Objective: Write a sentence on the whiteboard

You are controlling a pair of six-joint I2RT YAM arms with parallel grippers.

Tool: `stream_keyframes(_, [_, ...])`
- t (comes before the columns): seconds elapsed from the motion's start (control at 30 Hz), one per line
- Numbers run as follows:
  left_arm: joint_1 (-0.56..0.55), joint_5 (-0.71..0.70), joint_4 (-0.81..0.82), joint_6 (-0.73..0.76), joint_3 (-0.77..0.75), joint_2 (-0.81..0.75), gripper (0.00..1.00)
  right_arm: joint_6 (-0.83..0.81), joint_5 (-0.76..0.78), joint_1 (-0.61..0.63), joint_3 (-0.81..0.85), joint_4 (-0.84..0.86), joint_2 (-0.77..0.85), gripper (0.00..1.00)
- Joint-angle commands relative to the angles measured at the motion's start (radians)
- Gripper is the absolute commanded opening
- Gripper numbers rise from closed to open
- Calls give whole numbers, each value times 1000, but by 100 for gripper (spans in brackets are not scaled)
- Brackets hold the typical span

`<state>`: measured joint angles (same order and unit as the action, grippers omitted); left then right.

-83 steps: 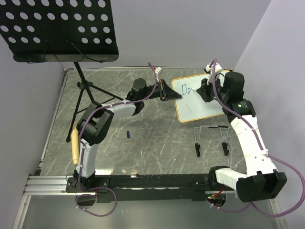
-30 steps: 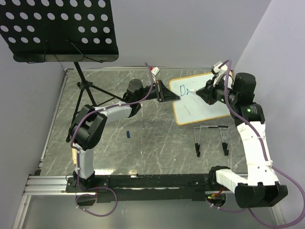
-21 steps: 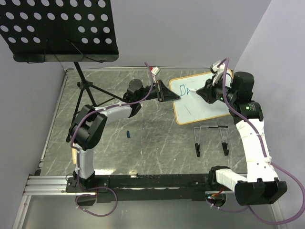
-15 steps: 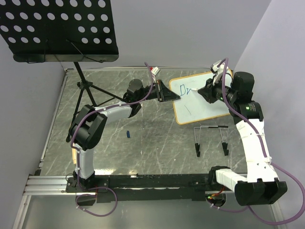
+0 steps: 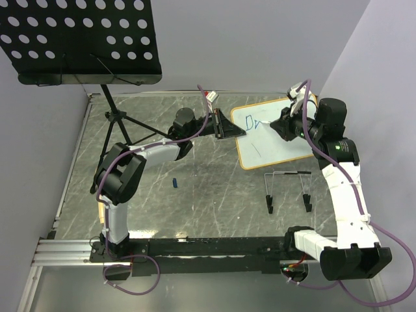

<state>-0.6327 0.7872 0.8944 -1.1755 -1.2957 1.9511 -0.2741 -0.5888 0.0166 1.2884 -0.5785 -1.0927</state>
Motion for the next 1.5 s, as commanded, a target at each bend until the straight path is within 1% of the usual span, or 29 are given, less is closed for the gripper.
stream_keyframes(0.0, [-7, -25, 130, -24, -48, -66, 1, -4, 21, -4, -9, 11, 20, 0])
stream_keyframes(0.23, [-7, -19, 143, -27, -40, -70, 1, -7, 67, -7, -3, 3, 4, 0])
stream_keyframes(0.37, [-7, -16, 147, -29, -36, -70, 1, -5, 118, -9, 6, 14, -4, 0])
stream_keyframes(0.5, [-5, -9, 153, -33, -30, -70, 1, -2, 126, -12, 32, 17, -19, 0])
stream_keyframes(0.7, [-7, 1, 166, -39, -31, -63, 1, 1, 113, -12, 78, 19, -65, 0])
stream_keyframes(0.9, [-7, 4, 175, -46, -34, -54, 1, 12, 58, -10, 107, 5, -102, 0])
stream_keyframes(1.07, [-7, 3, 166, -41, -43, -47, 1, 4, 3, -3, 92, -9, -105, 0])
stream_keyframes(1.47, [1, -2, 138, -24, -76, -35, 1, -23, 4, 0, 20, -60, -49, 0])
